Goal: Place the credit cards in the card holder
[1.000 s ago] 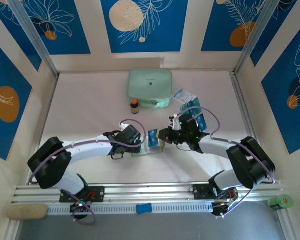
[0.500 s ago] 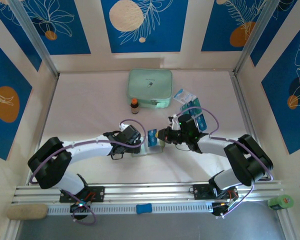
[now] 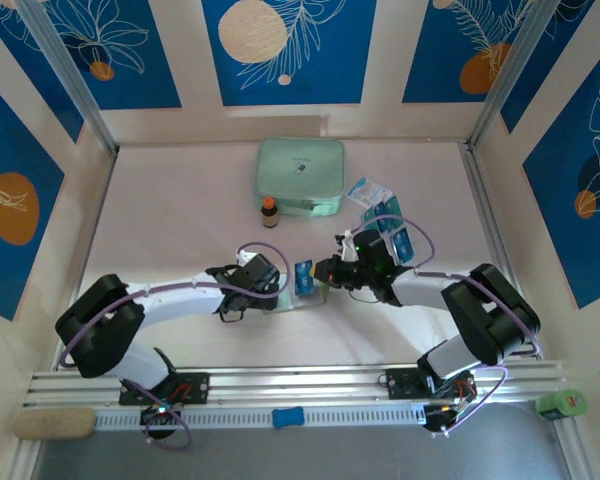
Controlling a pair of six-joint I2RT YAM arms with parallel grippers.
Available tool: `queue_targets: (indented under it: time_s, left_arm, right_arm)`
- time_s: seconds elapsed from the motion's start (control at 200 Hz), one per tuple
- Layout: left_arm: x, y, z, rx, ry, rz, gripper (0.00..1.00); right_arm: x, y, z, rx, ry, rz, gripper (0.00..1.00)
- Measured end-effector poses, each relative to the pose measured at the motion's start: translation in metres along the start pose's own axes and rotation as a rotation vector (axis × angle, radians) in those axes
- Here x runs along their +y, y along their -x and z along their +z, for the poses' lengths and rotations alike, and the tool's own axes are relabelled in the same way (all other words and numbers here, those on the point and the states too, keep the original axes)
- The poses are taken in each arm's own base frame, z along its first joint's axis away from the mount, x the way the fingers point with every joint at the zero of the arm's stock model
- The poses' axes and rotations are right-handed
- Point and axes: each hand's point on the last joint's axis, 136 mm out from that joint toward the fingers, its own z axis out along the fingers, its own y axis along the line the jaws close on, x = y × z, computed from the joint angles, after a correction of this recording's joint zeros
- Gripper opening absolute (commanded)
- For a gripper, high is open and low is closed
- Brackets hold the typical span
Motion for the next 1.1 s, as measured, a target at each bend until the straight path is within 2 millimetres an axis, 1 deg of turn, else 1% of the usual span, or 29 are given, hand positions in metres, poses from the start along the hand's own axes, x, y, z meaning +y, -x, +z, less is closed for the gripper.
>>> queue_targets:
  time_s: [0.345, 0.57, 0.85, 1.1]
  left_arm:
    - [0.001, -0.001, 0.001, -0.002, -0.001, -0.018, 1.00]
    - [0.001, -0.001, 0.001, -0.004, -0.002, -0.019, 1.00]
    - [0.000, -0.001, 0.001, -0.006, -0.004, -0.020, 1.00]
    - [0.000, -0.001, 0.002, -0.008, -0.006, -0.021, 1.00]
  right_arm:
    - [0.001, -0.005, 0.014, 0.025, 0.002, -0.004, 0.00]
    - [0.002, -0.003, 0.020, 0.025, 0.006, -0.008, 0.00]
    - [-0.007, -0.009, 0.029, 0.044, -0.008, 0.007, 0.00]
    - [-0.007, -0.011, 0.033, 0.048, -0.003, 0.000, 0.00]
